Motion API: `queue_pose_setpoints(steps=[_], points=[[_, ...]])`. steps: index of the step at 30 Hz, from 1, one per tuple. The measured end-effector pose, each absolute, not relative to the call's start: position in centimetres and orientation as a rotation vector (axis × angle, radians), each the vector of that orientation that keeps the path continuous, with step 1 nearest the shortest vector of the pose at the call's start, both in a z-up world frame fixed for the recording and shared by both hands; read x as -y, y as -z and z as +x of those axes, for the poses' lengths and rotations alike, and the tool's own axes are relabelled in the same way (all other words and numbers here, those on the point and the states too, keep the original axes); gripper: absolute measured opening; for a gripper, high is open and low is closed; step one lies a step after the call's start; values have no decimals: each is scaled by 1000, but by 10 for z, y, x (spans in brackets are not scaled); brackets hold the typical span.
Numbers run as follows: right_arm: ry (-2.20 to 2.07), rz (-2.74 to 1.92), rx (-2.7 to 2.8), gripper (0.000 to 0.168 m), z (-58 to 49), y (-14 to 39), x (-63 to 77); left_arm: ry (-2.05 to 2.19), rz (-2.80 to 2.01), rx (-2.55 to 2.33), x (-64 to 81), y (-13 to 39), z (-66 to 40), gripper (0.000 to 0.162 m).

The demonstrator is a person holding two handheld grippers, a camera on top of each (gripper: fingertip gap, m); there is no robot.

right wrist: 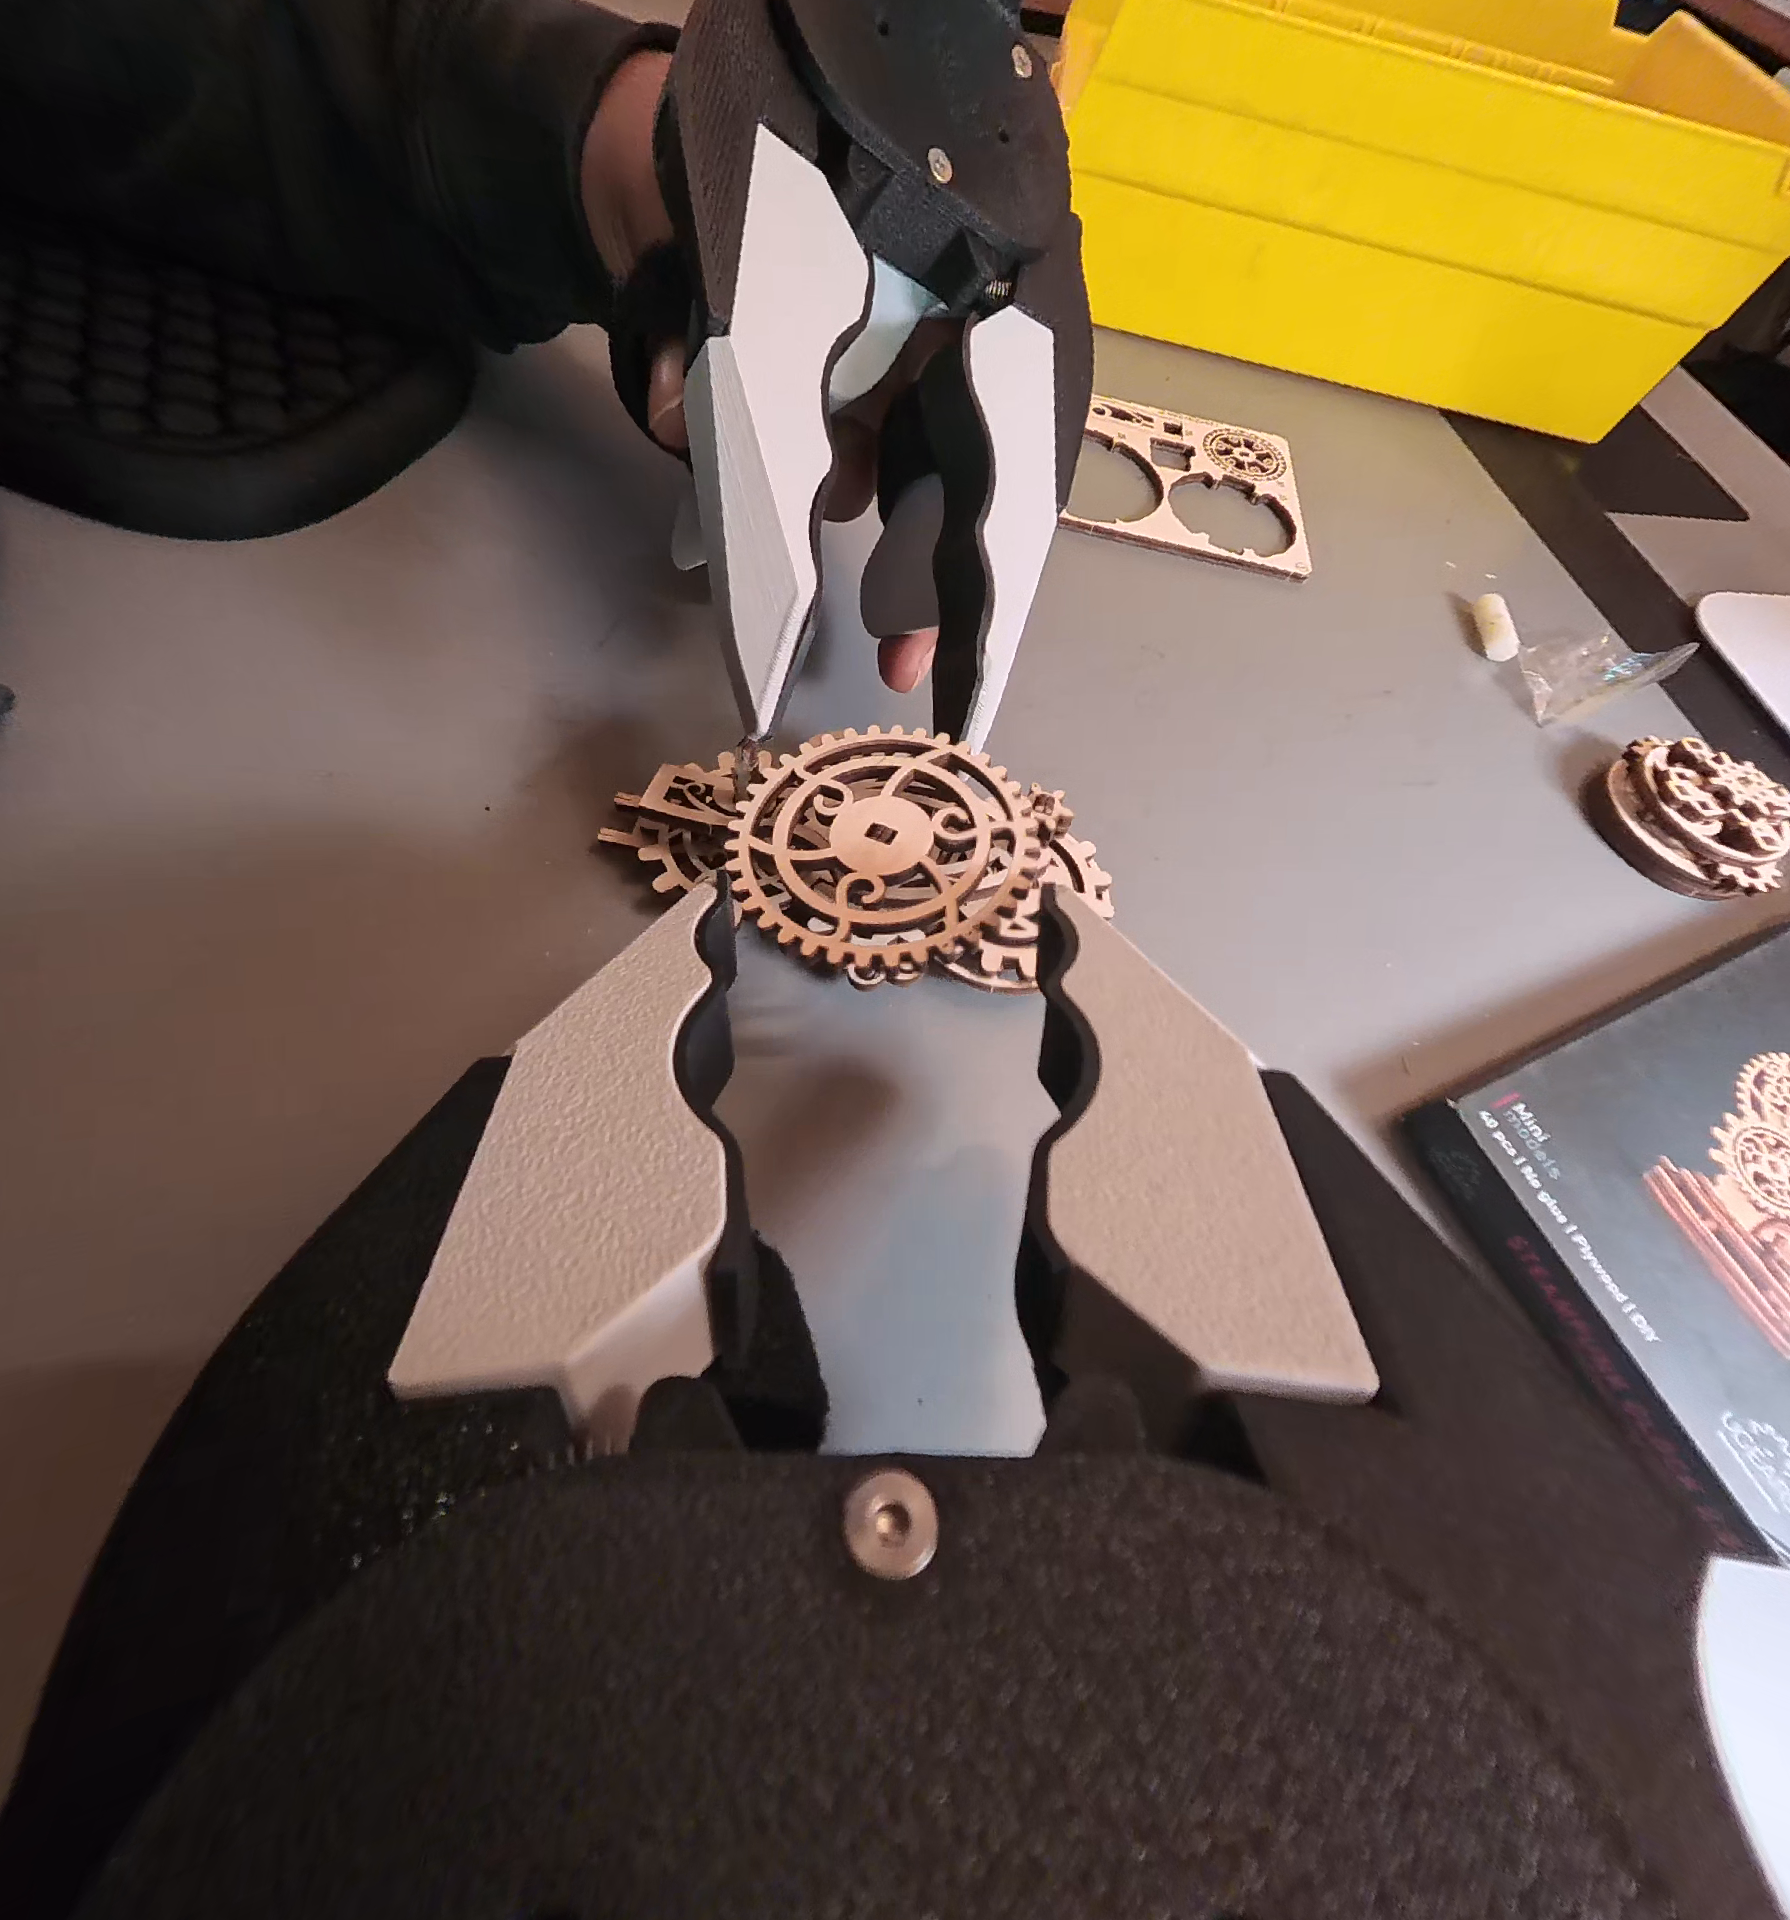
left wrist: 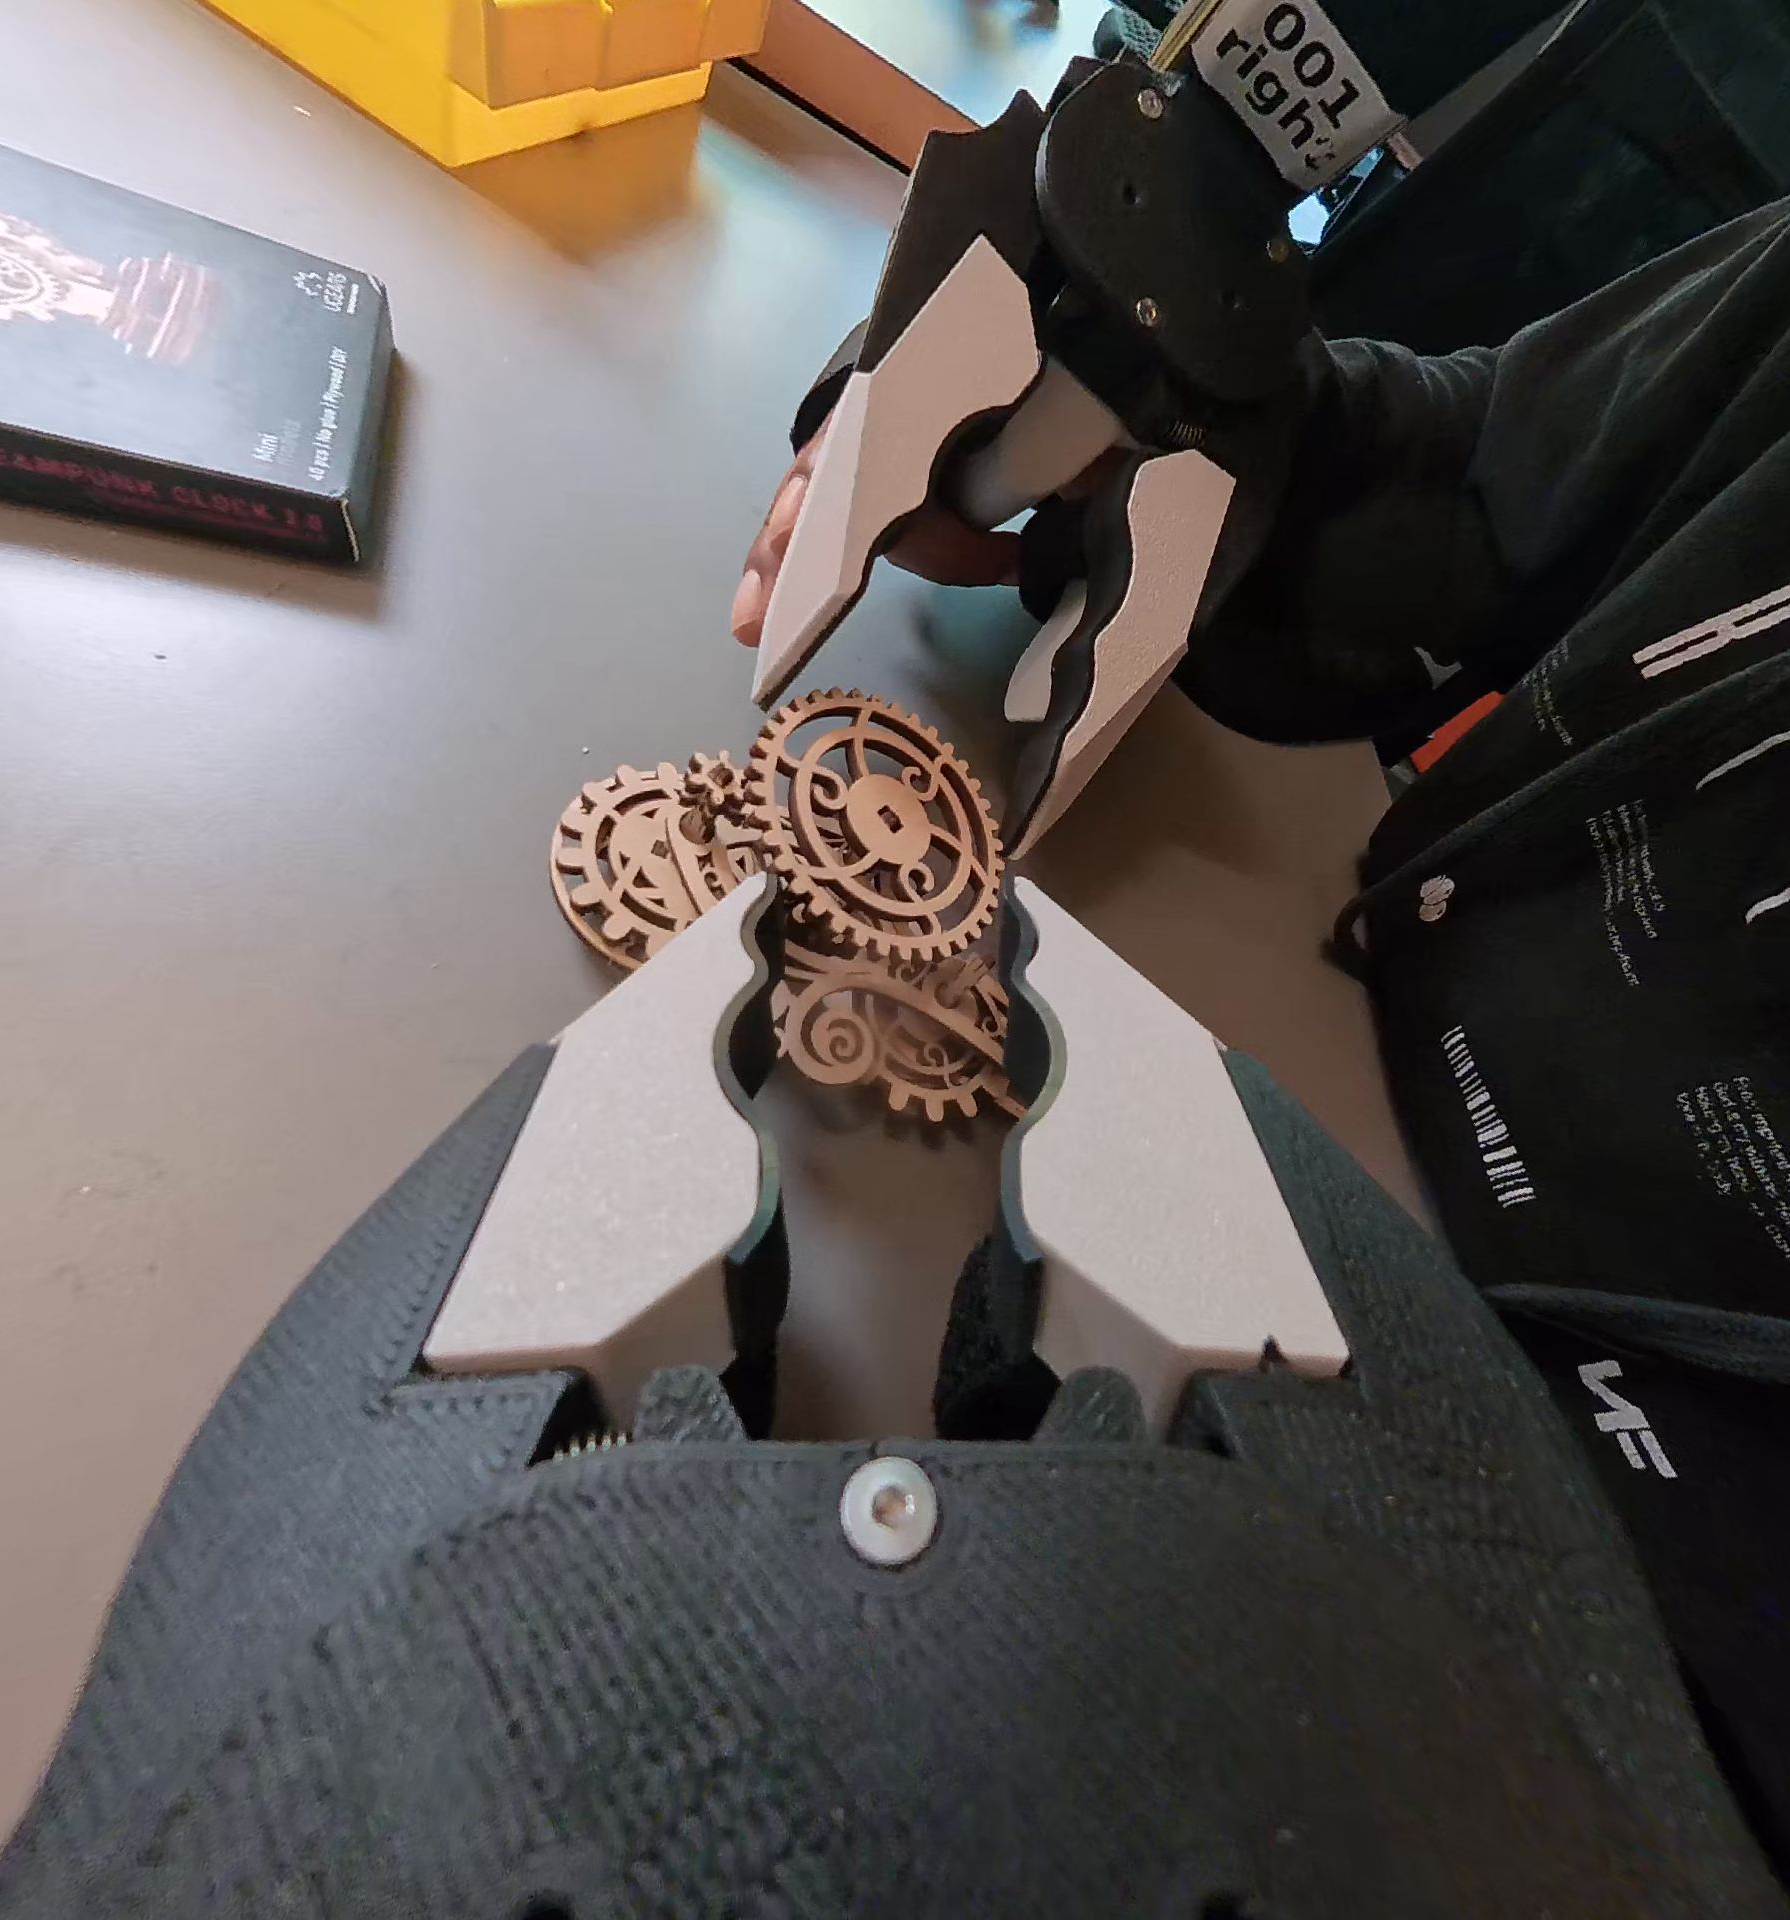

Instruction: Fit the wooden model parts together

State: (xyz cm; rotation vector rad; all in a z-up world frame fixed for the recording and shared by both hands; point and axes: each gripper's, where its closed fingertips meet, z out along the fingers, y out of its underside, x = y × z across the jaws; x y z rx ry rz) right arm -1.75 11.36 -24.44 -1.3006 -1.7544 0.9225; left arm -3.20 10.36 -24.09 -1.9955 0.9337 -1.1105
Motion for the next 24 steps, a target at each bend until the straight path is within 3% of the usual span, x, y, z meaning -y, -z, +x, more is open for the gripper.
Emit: queue_pose_setpoints(steps=[24], points=[[-975,-1328,1732,49,-12,244,-115,1140,-2011,-938,-99,241,-35,37]])
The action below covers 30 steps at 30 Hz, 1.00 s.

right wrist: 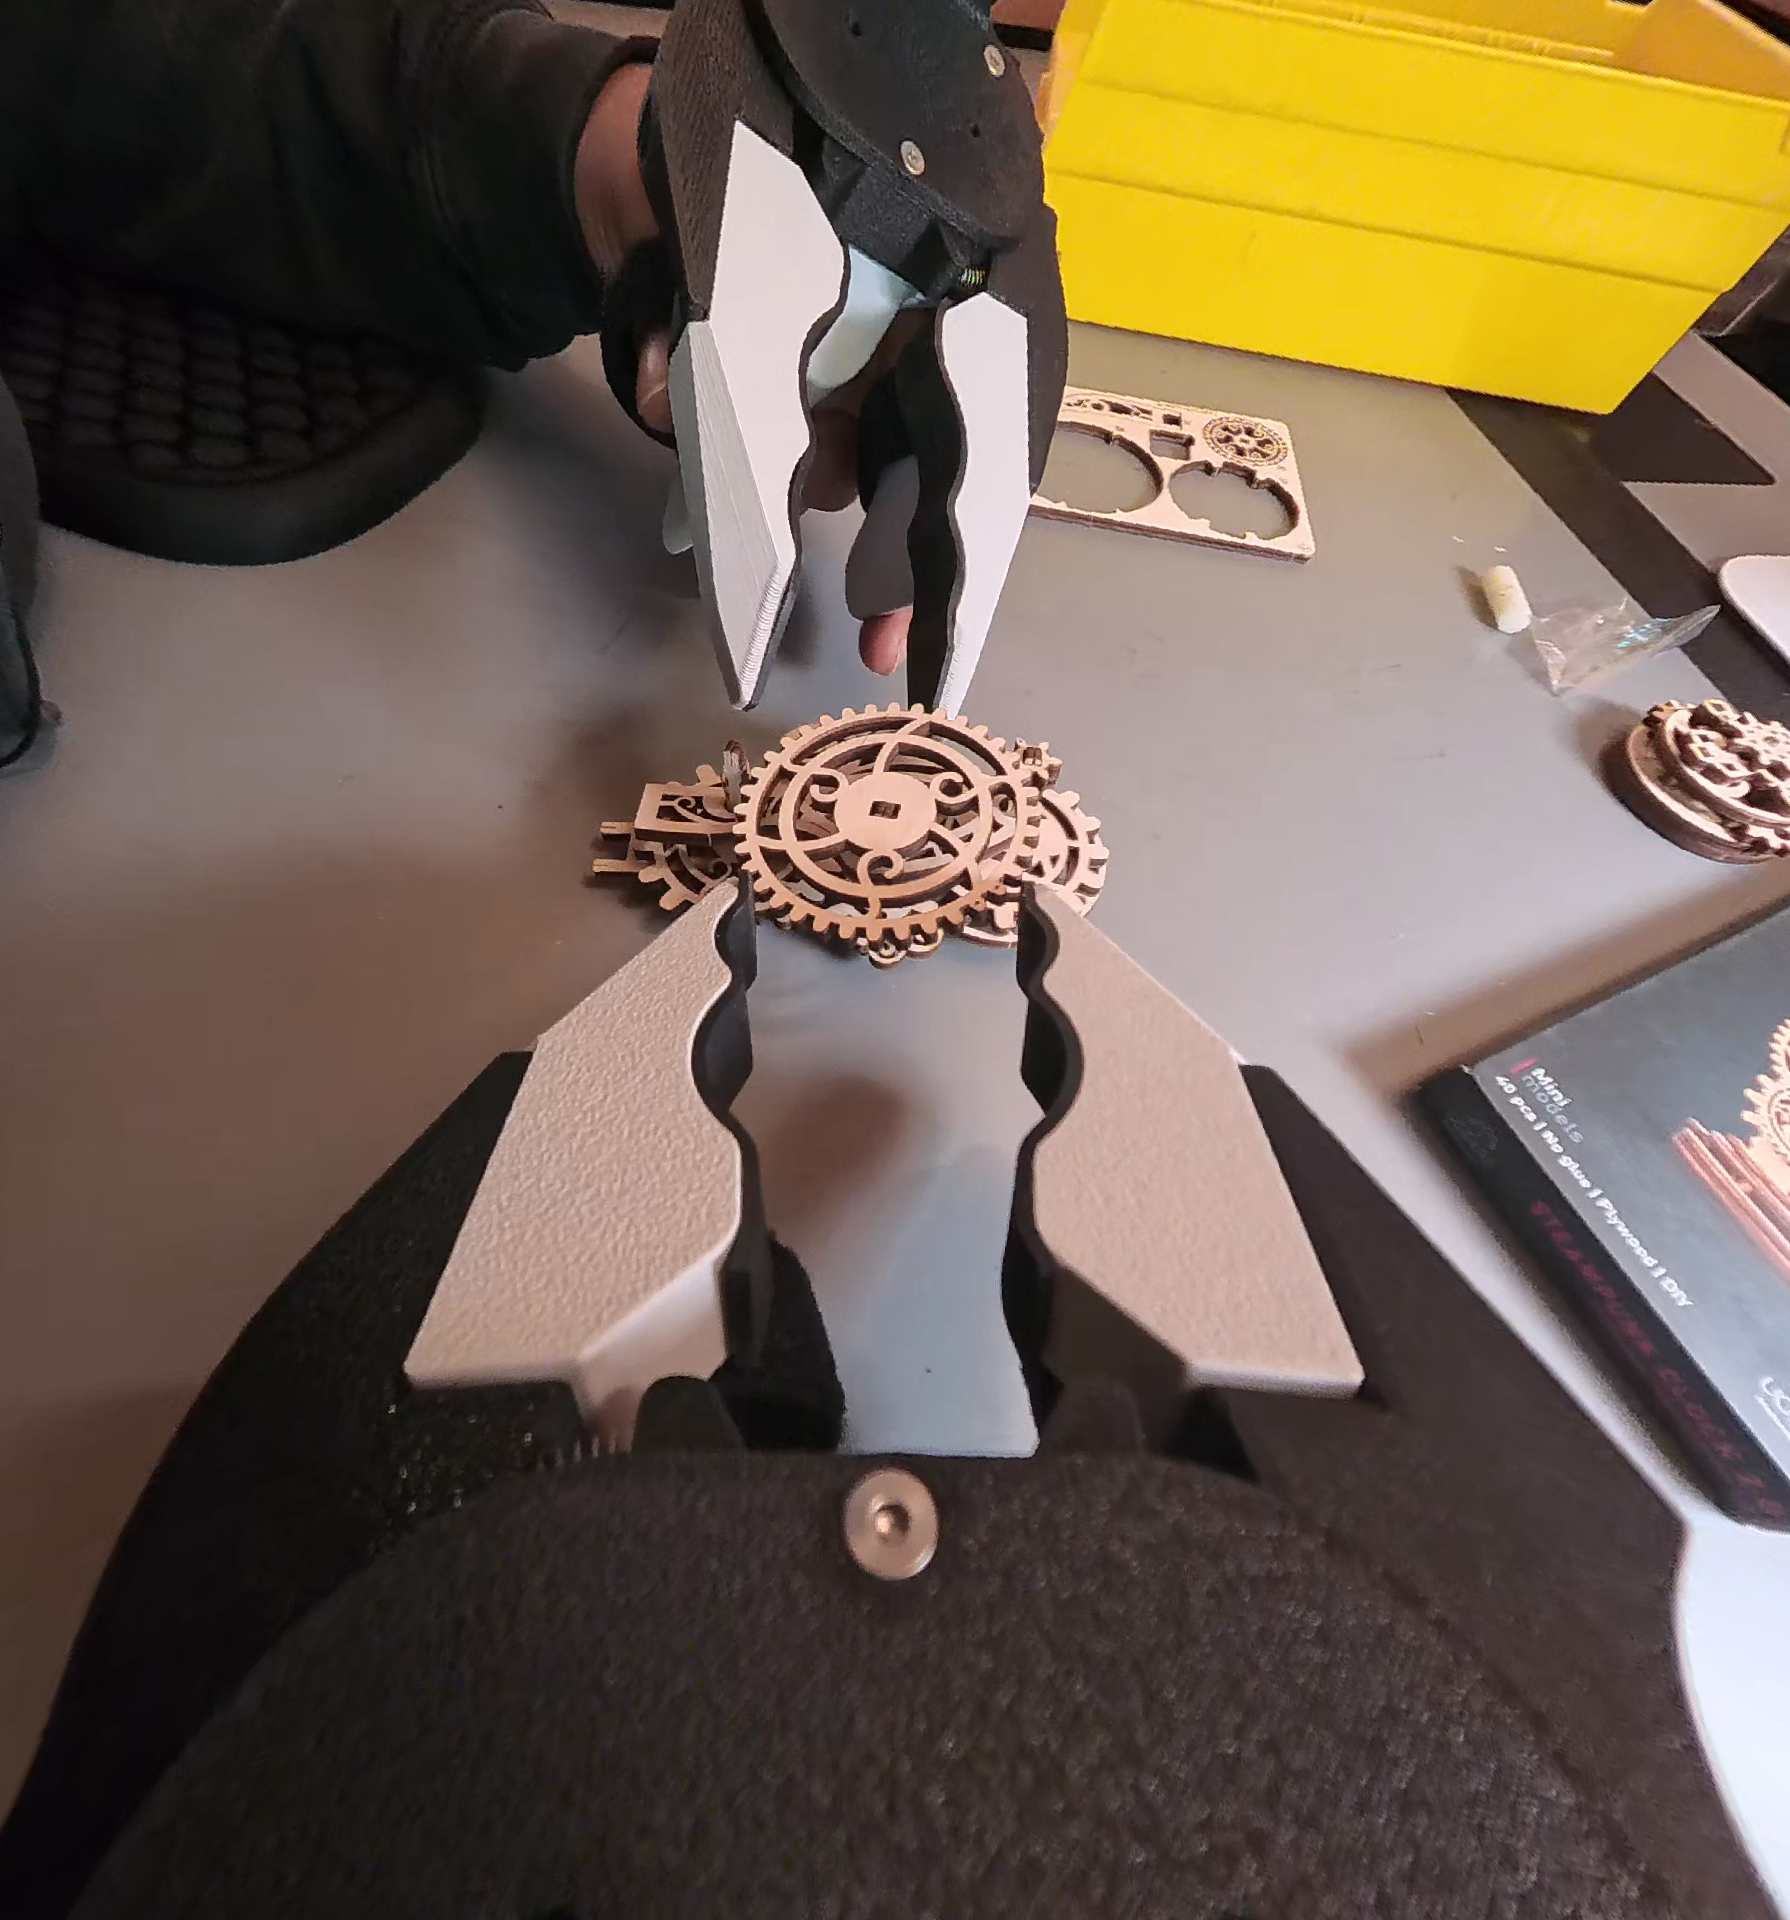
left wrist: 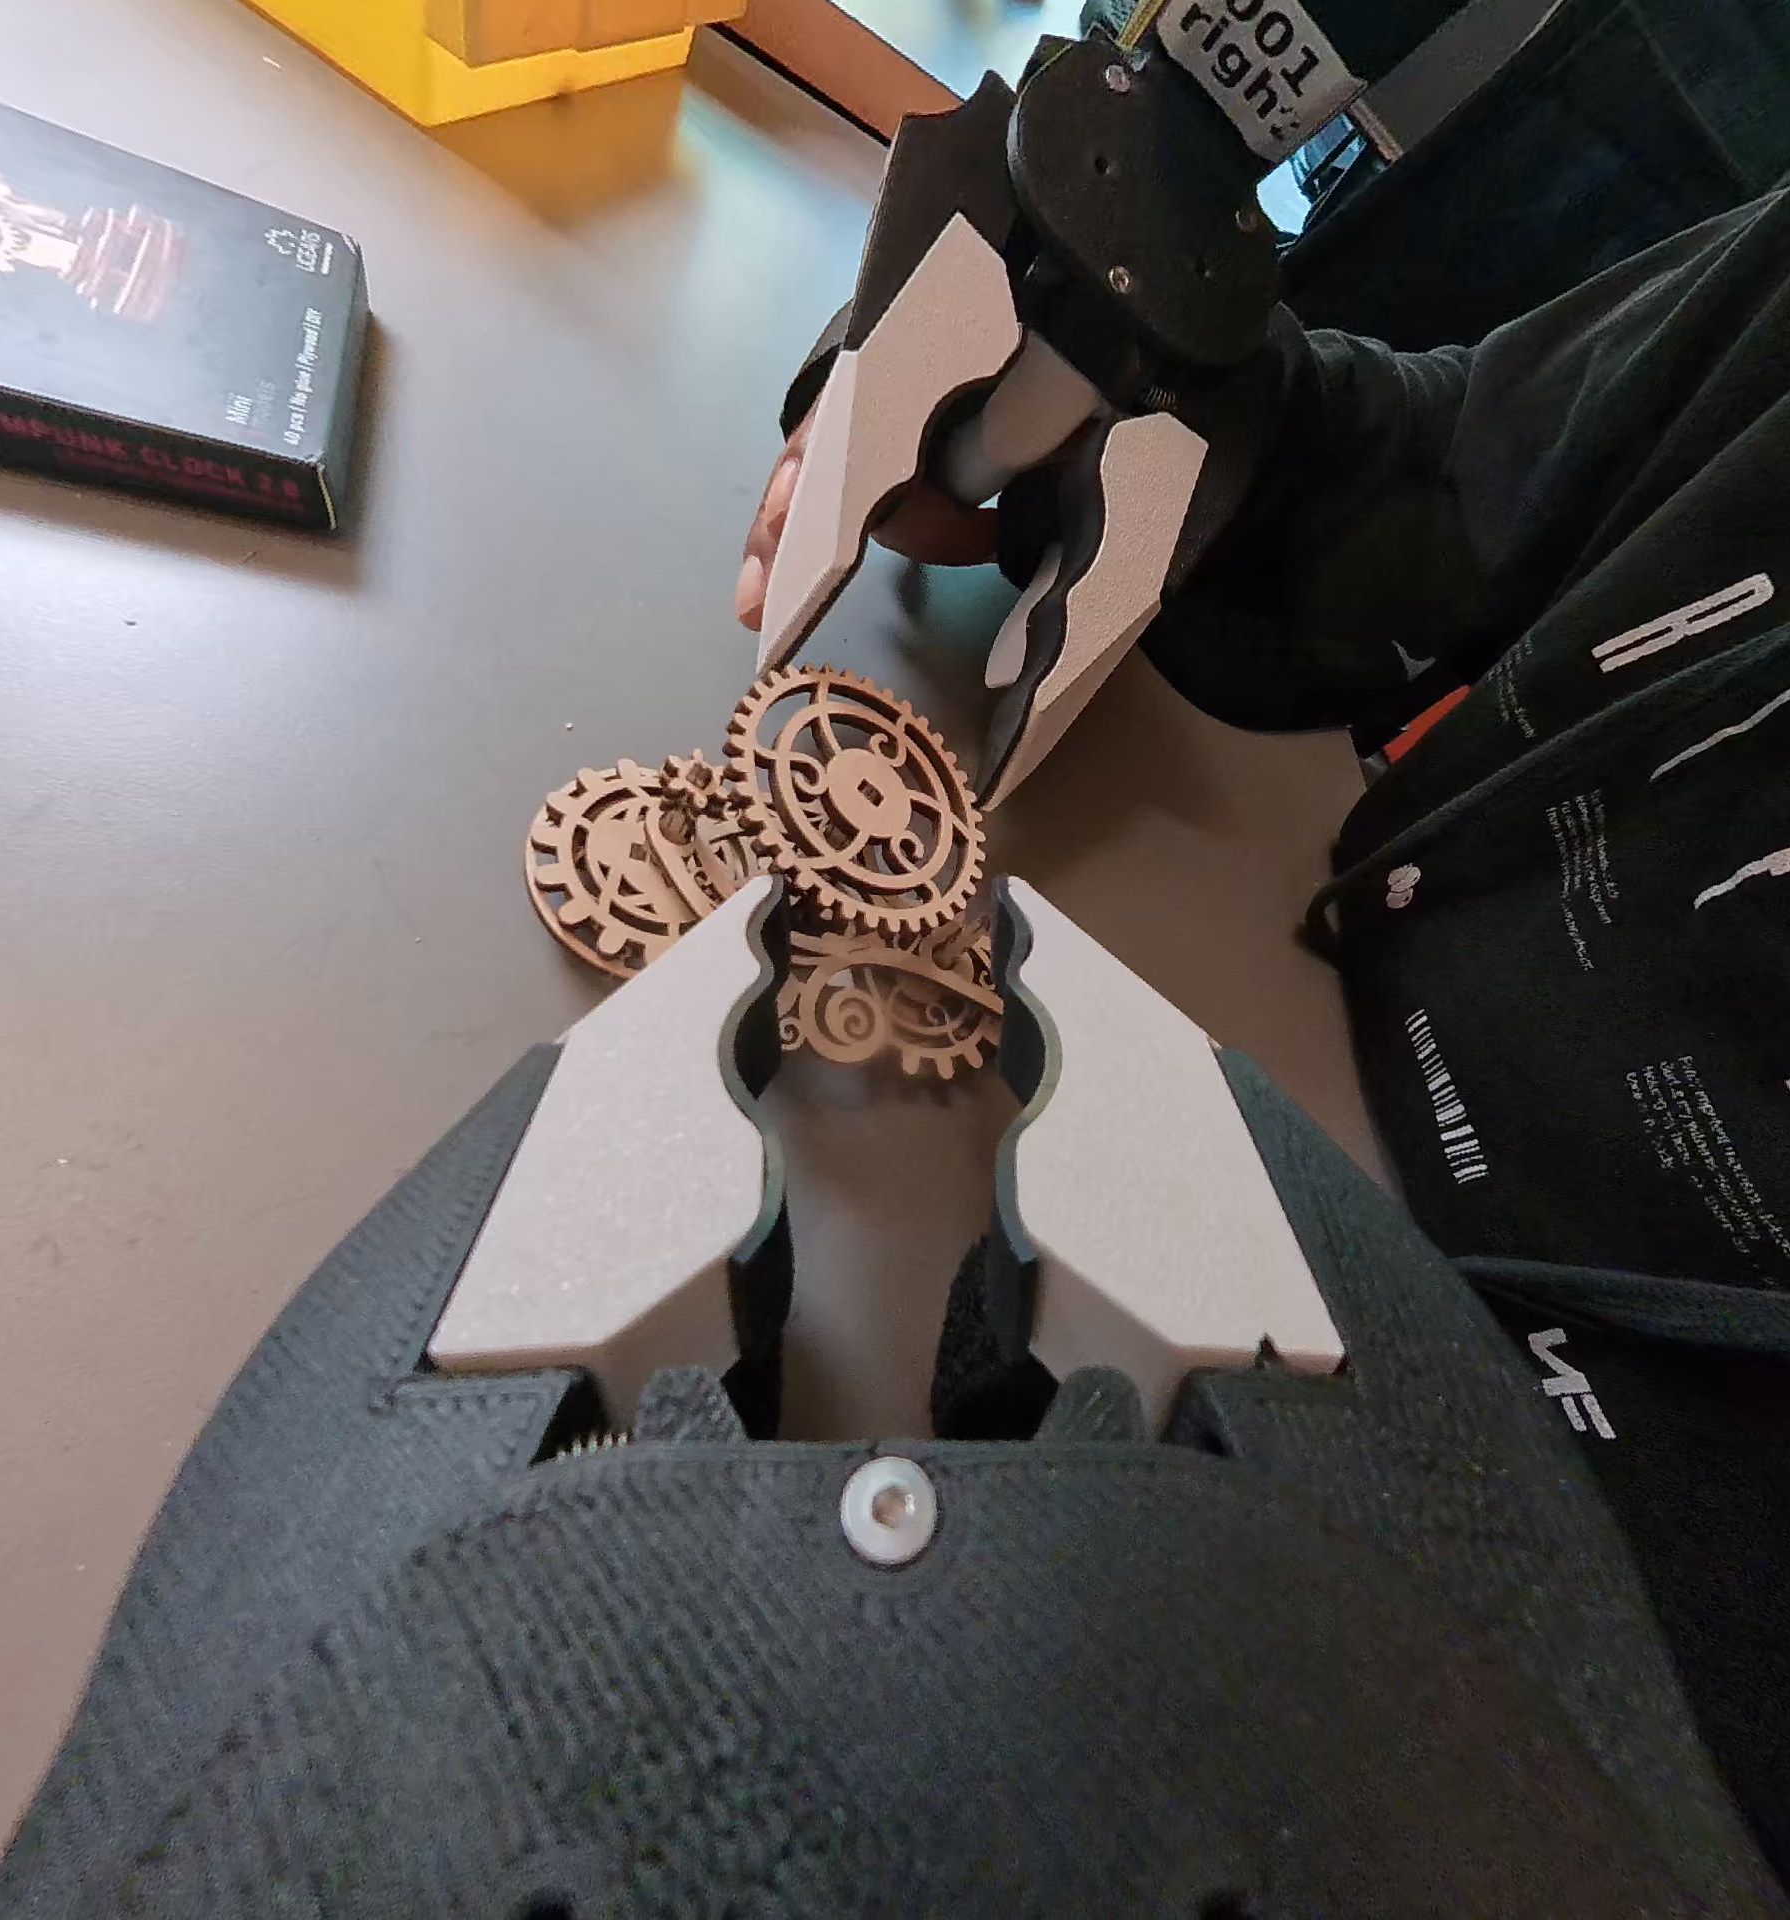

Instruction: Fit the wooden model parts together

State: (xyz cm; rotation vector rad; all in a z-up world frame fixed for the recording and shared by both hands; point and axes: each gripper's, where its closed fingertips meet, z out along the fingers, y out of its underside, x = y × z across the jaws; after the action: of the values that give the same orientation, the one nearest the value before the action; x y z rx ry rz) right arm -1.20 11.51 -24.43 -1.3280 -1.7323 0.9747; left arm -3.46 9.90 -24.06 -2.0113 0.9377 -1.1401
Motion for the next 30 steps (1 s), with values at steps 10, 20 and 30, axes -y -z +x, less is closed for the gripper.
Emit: queue_pose_setpoints(steps=[10,20,30], points=[[-1059,-1346,1690,49,-13,239,-115,1149,-2023,-942,-97,243,-35,37],[-1070,-1377,1697,50,-14,241,-113,1148,-2037,-953,-95,245,-34,37],[-1028,-1345,1680,51,-13,236,-116,1145,-2012,-936,-97,239,-42,40]])
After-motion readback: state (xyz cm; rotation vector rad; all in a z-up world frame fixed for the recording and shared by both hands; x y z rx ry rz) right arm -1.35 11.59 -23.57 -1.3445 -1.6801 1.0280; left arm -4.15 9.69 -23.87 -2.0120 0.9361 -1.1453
